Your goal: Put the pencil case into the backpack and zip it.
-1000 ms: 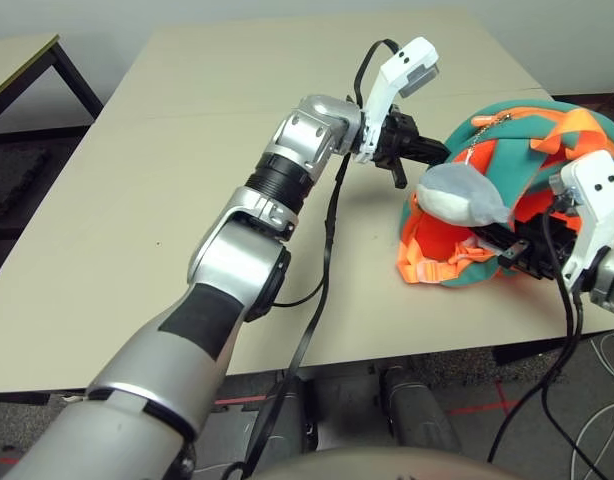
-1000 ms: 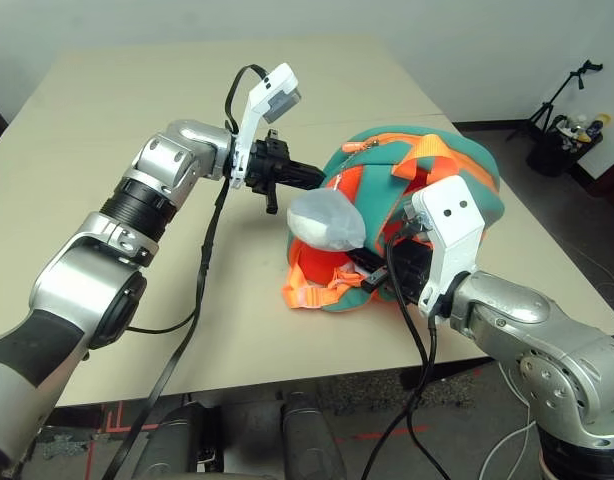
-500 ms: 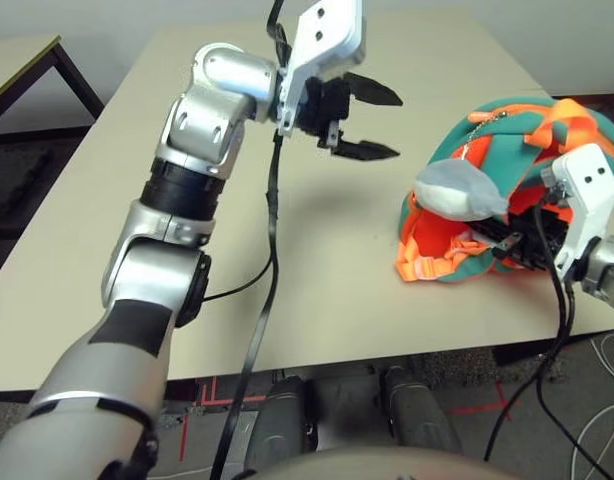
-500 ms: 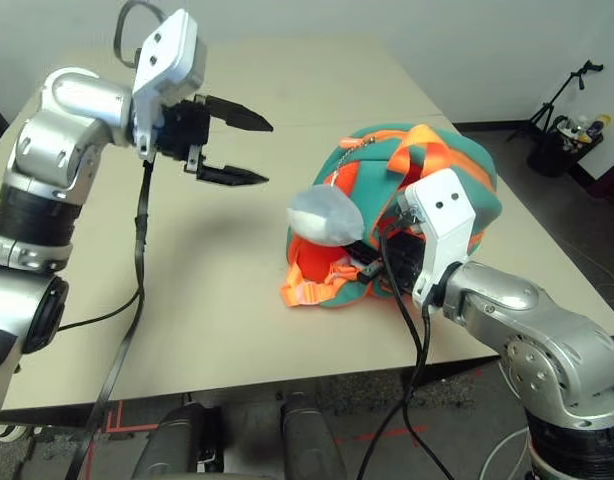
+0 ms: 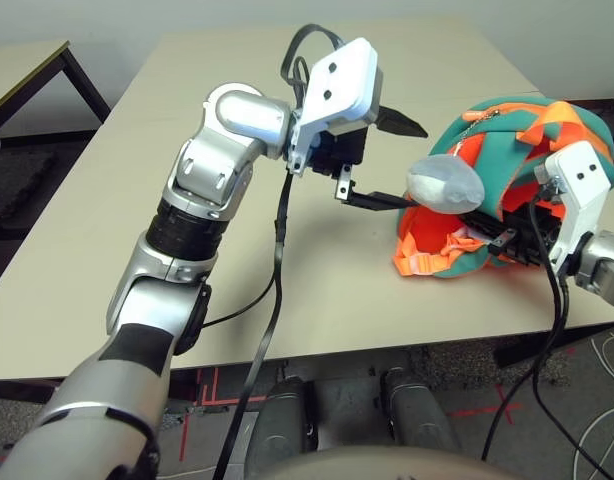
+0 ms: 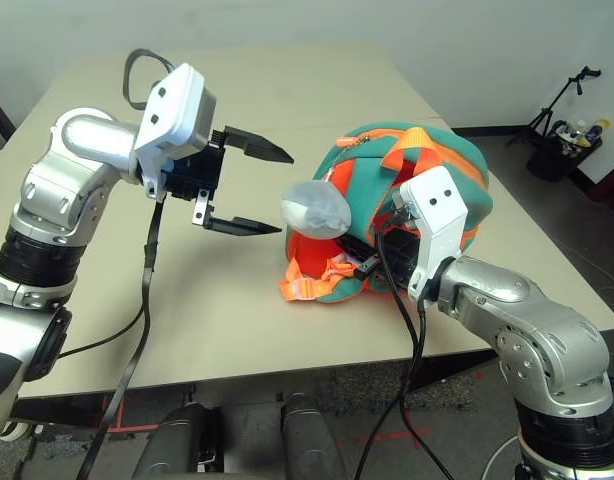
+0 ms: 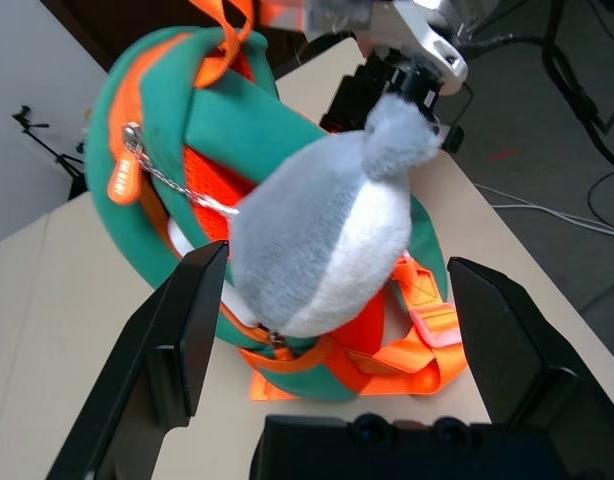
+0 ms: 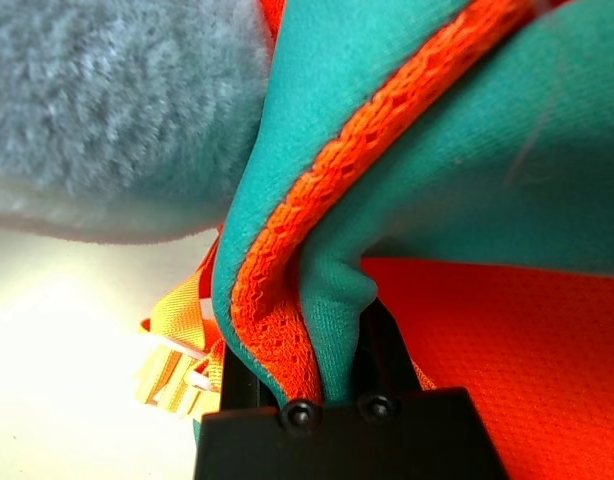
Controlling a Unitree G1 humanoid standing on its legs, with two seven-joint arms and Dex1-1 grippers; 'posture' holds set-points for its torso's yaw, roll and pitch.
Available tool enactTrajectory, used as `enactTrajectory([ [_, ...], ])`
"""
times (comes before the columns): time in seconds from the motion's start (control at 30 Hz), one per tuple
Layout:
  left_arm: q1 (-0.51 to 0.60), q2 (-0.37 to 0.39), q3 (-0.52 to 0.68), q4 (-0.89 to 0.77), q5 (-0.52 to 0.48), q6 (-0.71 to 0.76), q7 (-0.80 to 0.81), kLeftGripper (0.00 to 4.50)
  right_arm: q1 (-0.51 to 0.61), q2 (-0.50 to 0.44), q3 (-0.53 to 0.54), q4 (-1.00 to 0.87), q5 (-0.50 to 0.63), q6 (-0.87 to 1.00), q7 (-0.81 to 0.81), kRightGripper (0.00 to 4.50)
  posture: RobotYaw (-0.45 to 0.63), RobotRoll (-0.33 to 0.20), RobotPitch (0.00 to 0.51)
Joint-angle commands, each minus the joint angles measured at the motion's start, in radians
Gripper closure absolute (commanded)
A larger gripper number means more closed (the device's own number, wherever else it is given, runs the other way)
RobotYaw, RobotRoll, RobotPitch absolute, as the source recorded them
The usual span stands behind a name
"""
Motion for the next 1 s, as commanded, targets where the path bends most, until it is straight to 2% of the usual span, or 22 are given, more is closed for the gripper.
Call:
enactTrajectory([
  [0.03,-0.002,-0.028,-0.041,0.069,0.057,-0.077,0.032,0.0,-0.004,0.014,0.027,-0.013,0.001,0.016,0.003,4.31,-0.1,0.0,0.08],
  [0.37,-0.02,-0.109,-0.051,0.196,0.106,-0.161,0.104,0.0,-0.008,0.03,0.026,-0.026,0.003,0.025,-0.01,4.31,-0.11,0.0,0.085],
  [0.47,-0.025,-0.116,-0.027,0.179,0.073,-0.129,0.105,0.59,-0.007,0.033,0.027,-0.027,0.001,0.024,-0.01,4.31,-0.11,0.0,0.086],
  [0.67,-0.03,-0.098,0.009,0.131,0.012,-0.062,0.089,2.72,-0.007,0.035,0.033,-0.021,-0.005,0.019,-0.005,4.31,-0.1,0.0,0.087],
  [0.83,-0.028,-0.068,0.049,0.109,-0.029,0.003,0.095,4.15,-0.013,0.035,0.041,-0.012,-0.012,0.014,0.001,4.31,-0.09,0.0,0.085],
  [0.9,-0.037,-0.057,0.079,0.112,-0.056,0.071,0.118,4.42,-0.017,0.036,0.043,-0.008,-0.015,0.014,0.005,4.31,-0.09,0.0,0.084],
  [1.0,-0.06,-0.04,0.133,0.149,-0.08,0.166,0.174,4.42,-0.021,0.038,0.046,-0.002,-0.023,0.011,0.012,4.31,-0.08,0.0,0.082],
])
